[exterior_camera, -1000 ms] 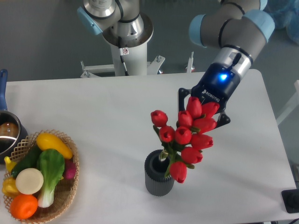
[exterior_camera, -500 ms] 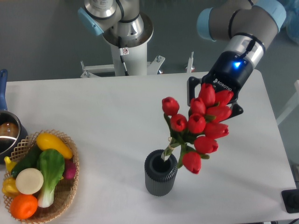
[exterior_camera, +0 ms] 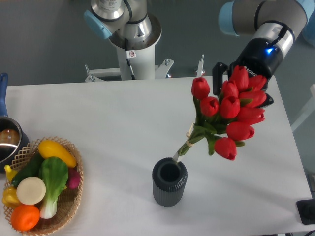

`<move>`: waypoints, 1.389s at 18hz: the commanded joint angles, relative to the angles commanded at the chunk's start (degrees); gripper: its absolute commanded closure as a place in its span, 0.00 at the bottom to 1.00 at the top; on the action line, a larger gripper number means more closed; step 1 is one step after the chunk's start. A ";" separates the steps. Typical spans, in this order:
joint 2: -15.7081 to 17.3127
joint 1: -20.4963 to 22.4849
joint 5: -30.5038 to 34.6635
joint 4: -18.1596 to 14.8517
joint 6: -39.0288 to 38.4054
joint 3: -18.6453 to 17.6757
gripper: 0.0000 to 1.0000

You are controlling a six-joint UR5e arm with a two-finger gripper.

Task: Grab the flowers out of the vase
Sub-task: 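Lift the gripped tulips up out of the grey vase, then raise the held tulips higher, away from the vase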

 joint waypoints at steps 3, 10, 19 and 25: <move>1.49 1.41 4.63 -0.09 3.98 -0.62 0.96; 7.64 0.80 25.90 -0.26 11.07 -6.92 0.97; 14.32 -3.24 48.83 -3.25 12.16 -15.55 0.96; 14.59 -7.99 62.30 -10.97 12.42 -13.38 0.92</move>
